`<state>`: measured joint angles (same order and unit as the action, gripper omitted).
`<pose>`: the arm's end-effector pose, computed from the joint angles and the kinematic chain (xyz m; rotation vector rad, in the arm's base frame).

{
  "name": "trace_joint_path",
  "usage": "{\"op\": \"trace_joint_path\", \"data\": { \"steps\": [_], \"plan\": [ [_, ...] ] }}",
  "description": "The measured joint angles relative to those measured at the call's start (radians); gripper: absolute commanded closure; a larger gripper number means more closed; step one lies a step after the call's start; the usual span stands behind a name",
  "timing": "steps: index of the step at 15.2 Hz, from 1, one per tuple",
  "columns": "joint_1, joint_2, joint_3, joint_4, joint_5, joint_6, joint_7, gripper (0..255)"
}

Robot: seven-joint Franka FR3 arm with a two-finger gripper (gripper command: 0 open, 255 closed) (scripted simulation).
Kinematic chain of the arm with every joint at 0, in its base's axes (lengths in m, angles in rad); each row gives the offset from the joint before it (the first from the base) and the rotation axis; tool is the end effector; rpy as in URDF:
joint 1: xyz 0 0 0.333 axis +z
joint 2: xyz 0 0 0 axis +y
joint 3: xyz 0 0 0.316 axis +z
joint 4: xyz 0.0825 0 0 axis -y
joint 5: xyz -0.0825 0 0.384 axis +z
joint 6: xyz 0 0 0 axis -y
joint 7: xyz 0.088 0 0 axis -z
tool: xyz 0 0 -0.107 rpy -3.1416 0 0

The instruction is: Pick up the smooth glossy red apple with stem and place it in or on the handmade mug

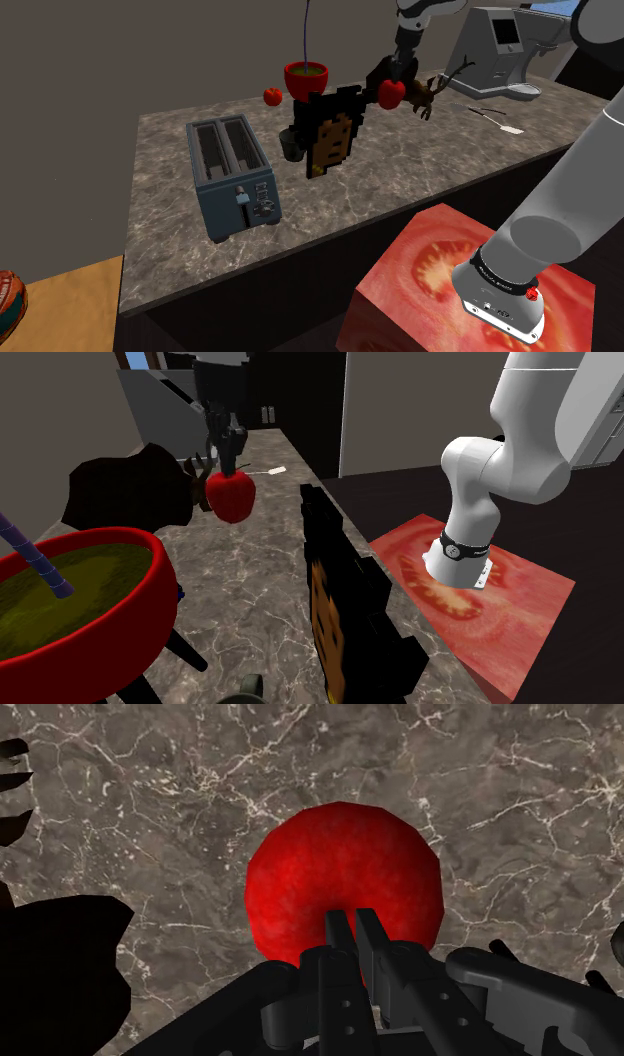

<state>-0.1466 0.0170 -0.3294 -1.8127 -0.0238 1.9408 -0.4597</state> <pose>0.5147 -0.2659 0.5330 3.0630 -0.0131 0.1338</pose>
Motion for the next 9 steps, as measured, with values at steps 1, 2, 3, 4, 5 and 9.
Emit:
{"op": "trace_joint_path", "data": {
  "steps": [1,2,3,4,5,9],
  "plan": [
    [0.000,0.002,0.000,0.014,0.001,-0.012,0.000,255],
    [-0.001,0.002,-0.001,0.028,0.001,-0.026,-0.003,255],
    [-0.001,0.001,-0.001,0.041,0.001,-0.040,-0.003,255],
    [-0.001,0.001,-0.001,0.055,0.001,-0.054,-0.004,255],
    [-0.001,0.000,-0.001,0.062,0.001,-0.062,-0.003,255],
    [0.037,-0.005,0.035,0.080,-0.010,-0.087,0.070,255]
  ]
}}
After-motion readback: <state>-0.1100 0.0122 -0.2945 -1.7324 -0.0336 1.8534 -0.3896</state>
